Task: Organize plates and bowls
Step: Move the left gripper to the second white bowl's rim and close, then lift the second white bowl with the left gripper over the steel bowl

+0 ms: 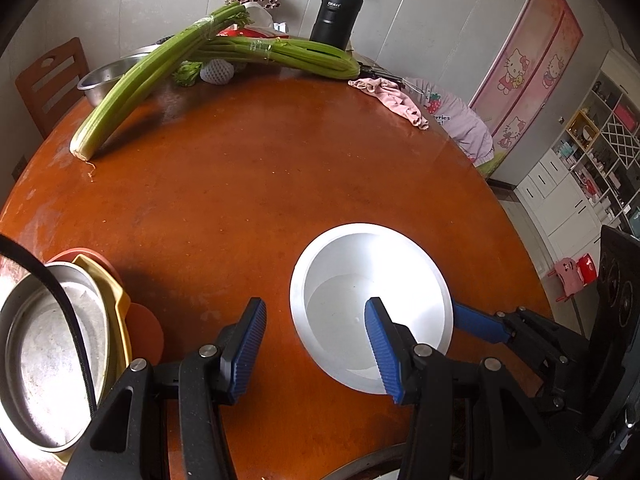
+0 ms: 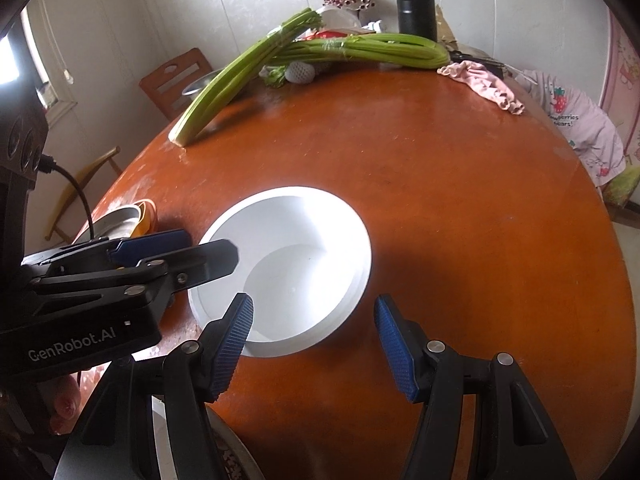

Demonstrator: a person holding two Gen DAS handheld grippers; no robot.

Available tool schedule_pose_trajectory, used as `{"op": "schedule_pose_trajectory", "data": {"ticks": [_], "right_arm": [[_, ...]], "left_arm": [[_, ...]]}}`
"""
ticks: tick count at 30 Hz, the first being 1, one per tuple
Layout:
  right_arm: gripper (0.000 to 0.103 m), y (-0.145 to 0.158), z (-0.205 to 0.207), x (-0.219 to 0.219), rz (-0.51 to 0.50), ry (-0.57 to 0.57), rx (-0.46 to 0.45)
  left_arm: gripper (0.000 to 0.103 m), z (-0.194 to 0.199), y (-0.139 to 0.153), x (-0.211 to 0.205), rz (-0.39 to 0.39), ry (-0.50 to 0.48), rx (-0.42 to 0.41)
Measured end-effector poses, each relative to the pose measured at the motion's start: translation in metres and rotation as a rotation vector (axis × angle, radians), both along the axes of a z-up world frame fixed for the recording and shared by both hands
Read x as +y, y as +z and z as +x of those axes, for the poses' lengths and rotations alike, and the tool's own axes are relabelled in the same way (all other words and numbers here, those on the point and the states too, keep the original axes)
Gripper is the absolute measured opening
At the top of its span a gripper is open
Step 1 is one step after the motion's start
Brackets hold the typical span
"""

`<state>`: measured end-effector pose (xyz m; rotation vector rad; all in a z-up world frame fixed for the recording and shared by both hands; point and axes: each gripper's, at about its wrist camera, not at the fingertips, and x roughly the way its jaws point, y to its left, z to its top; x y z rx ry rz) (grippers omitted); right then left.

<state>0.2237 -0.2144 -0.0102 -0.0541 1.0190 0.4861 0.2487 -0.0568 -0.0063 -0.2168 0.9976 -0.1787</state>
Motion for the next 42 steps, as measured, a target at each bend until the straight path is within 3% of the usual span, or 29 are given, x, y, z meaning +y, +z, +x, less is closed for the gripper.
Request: {"op": "schedule_pose_trajectory", "data": {"ticks": [13,23,42], "right_arm": [[0.065,-0.003,-0.002,0.006,0.024,0.039,0.021],[0.065,-0.007,-0.005,0.008,0.032,0.054,0.032],[0.065,0.007,-0.018,0.007,0.028,0.053,-0.003]], "left_arm": [[0.051,0.007,-0.014,-0.009,-0.017,-0.047,0.036],[0.045,0.009,-0.020,-0.008,-0.051,-0.066,0.056],[0.045,-0.004,-0.005,-0.009,-0.064,-0.078,0.025]]}}
